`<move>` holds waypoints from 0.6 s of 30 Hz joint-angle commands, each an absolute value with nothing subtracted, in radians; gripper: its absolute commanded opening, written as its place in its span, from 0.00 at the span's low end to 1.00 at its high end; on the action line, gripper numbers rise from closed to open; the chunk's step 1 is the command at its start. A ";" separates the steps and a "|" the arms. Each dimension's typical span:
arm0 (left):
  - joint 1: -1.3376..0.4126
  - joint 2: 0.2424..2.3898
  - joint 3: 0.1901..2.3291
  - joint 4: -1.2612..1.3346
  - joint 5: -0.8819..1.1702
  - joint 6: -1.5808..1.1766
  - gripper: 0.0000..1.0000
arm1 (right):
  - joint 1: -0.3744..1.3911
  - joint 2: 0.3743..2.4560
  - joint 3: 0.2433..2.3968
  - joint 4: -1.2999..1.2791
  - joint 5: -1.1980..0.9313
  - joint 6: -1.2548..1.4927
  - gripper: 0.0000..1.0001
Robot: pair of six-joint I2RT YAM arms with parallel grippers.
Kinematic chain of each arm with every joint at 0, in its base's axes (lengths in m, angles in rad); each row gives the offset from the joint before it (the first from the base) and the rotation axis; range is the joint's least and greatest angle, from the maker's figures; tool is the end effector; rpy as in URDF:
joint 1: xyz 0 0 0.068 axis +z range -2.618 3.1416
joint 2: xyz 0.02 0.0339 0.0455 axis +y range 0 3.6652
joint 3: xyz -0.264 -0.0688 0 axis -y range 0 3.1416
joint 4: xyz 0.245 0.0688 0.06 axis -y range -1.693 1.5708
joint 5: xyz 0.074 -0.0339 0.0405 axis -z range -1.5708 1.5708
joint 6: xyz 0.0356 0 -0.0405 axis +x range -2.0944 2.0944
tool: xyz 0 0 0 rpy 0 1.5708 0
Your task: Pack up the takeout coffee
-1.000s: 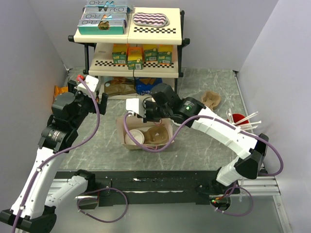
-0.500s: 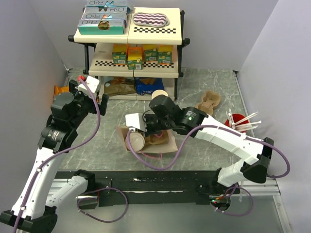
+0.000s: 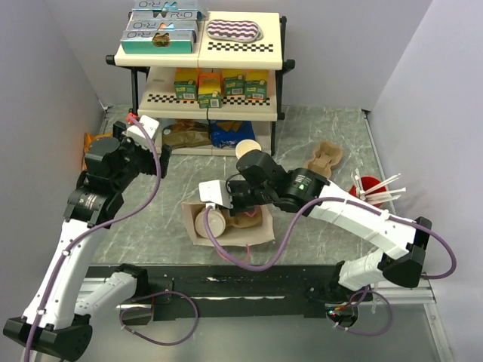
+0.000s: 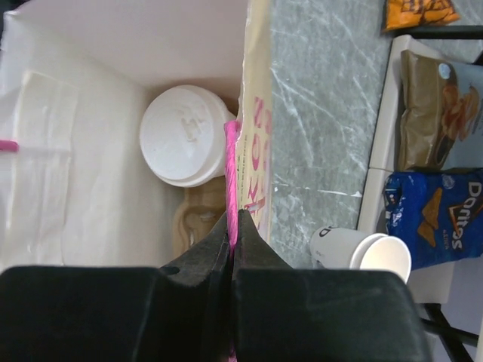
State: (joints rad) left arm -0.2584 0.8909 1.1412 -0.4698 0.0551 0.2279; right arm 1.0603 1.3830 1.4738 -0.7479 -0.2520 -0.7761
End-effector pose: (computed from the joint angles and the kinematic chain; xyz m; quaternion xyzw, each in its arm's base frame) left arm 0.1768 -0.0488 0.4138 0.2045 0.7529 -0.0310 0.6248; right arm 0.1365 0.2619 0.3886 -0.7410 0.4966 0.1736 0.4172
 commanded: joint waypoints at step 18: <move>-0.183 0.972 1.416 -0.953 0.753 0.533 0.99 | 0.821 1.601 1.727 -0.870 -0.422 -0.657 0.00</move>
State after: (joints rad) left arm -0.1860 0.9363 1.2850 -0.6540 0.3698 0.3077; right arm 0.8646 1.5490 1.6348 -0.7860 -0.3443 -0.6769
